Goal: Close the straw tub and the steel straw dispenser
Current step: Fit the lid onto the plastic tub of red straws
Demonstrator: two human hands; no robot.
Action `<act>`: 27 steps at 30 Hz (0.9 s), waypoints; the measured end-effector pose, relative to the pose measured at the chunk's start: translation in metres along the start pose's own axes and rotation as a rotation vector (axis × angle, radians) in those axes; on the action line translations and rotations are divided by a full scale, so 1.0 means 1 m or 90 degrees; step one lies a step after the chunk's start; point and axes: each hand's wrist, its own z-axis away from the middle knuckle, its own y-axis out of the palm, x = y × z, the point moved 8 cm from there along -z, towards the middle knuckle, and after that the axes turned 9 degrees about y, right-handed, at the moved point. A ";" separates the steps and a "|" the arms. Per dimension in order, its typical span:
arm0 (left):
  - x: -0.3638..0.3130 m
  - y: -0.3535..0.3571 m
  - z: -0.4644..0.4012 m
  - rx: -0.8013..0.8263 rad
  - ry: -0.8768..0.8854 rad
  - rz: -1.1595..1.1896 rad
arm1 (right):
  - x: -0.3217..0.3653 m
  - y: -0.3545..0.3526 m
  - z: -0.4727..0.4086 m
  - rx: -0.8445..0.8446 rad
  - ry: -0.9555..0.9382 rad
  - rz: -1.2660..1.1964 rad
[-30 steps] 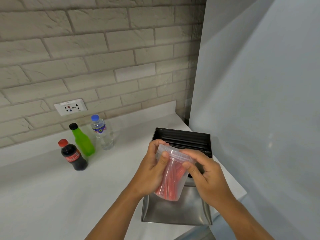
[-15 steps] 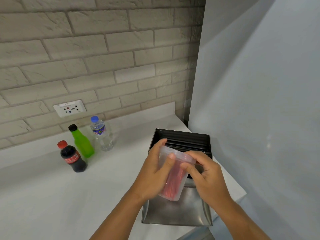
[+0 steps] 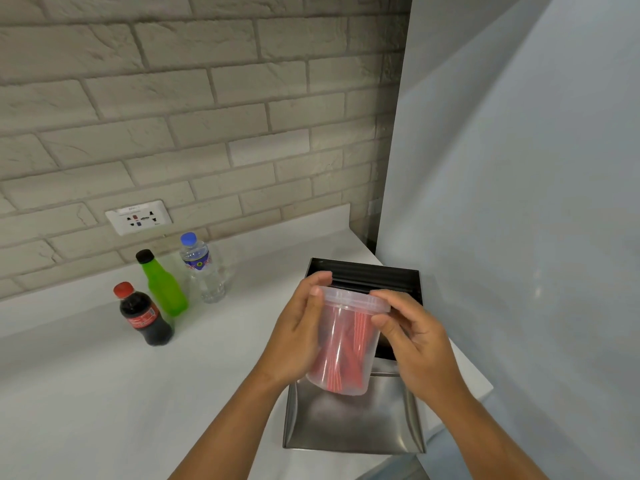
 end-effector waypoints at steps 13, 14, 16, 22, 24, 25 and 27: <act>-0.011 0.009 -0.005 0.038 0.049 0.016 | 0.011 0.000 0.002 -0.067 -0.112 0.155; -0.011 0.008 -0.006 0.045 0.048 0.022 | 0.007 0.001 0.000 -0.035 -0.084 0.139; -0.007 0.003 -0.006 0.042 0.028 0.061 | -0.003 0.001 -0.002 0.042 0.004 0.071; 0.002 -0.002 -0.003 0.043 -0.017 0.103 | -0.004 -0.001 0.000 0.036 0.009 0.075; 0.006 -0.003 -0.002 0.040 -0.024 0.102 | 0.000 -0.001 0.000 0.008 -0.021 0.108; 0.009 -0.002 -0.002 0.042 -0.026 0.104 | 0.002 -0.001 0.000 -0.005 -0.037 0.120; 0.013 -0.001 -0.002 0.044 -0.036 0.103 | 0.006 -0.005 0.000 -0.023 -0.062 0.131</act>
